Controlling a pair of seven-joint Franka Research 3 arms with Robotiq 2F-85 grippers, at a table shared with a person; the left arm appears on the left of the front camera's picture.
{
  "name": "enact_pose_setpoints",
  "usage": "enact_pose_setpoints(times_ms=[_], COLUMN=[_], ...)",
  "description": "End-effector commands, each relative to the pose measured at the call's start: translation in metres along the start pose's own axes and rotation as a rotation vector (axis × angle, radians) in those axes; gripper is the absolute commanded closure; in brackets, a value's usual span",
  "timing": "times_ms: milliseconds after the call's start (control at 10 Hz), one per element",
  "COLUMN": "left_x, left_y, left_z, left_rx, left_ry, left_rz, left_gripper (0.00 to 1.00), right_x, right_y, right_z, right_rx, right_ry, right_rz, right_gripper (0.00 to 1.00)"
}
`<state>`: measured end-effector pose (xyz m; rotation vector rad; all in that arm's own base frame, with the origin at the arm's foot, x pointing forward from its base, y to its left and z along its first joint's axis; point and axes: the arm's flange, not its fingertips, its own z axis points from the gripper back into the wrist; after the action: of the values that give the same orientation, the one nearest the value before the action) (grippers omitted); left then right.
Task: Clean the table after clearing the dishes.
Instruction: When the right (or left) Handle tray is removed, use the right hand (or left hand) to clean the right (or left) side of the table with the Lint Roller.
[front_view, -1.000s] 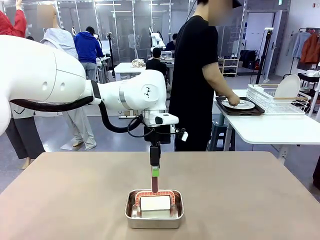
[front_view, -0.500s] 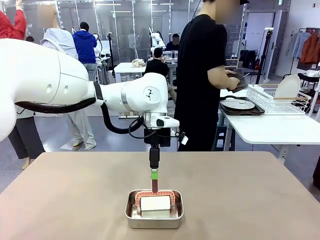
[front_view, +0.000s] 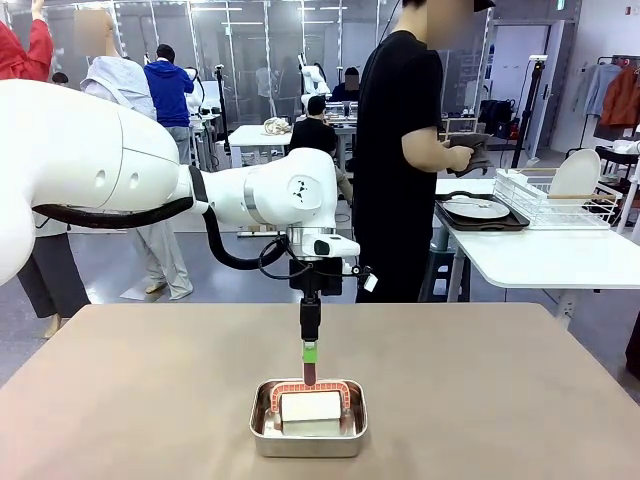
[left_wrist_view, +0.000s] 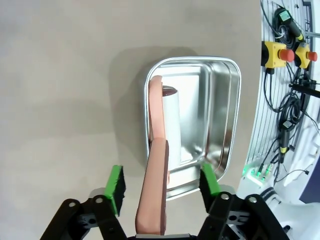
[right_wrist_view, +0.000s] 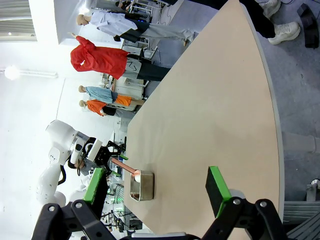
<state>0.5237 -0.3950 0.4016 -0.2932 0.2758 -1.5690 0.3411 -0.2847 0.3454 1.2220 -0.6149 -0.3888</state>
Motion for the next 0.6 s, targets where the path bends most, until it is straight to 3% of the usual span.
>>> enact_pose_setpoints(times_ms=[0,100,200,500], left_x=[-0.0005,-0.0012,-0.0013,-0.0043], left_y=[-0.0026,-0.0028,-0.0034,-0.0059], left_z=[0.0032,0.0041,0.0044,0.0083], left_rx=[-0.016,-0.013,-0.018,-0.022], left_ry=[-0.003,-0.002,0.0,-0.016], left_rz=[0.027,0.028,0.028,0.031], left_gripper=[0.43,0.57,0.63,0.96], right_x=[-0.0016,-0.0016,-0.0016,-0.0016], right_y=[0.0023,0.0023,0.0023,0.0023], right_z=[0.0002,0.0002,0.0002,0.0002], right_rx=[-0.005,-0.005,-0.005,-0.005], right_ry=[-0.005,-0.005,-0.005,-0.005], right_rz=[0.005,0.005,0.005,0.005], right_gripper=[0.0,0.0,0.0,0.0])
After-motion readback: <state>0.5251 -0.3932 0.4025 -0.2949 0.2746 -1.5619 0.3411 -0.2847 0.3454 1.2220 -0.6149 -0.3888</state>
